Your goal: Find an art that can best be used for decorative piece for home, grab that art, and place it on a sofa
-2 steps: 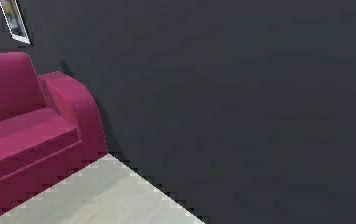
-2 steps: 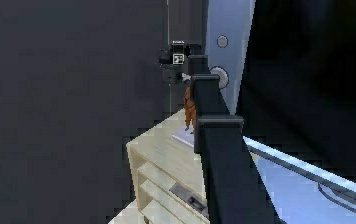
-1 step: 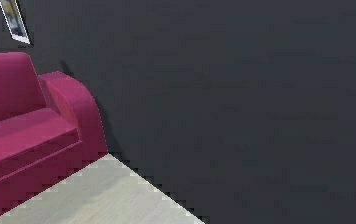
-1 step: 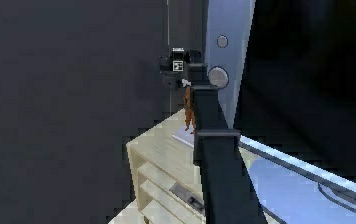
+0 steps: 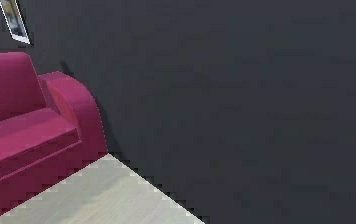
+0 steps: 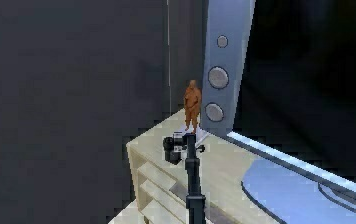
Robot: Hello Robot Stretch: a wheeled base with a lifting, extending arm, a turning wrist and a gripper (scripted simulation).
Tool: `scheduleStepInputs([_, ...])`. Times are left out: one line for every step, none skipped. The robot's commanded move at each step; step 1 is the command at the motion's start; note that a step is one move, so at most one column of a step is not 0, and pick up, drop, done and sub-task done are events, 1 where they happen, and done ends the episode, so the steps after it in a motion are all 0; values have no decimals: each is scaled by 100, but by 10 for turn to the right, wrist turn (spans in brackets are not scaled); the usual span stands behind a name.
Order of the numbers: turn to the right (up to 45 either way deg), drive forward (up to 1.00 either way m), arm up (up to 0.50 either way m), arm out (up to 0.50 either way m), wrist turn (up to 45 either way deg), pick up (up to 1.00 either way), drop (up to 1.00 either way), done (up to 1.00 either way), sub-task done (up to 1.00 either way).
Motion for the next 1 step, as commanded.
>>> scheduleStepInputs([0, 0, 0, 0, 0, 100, 0, 0, 0])
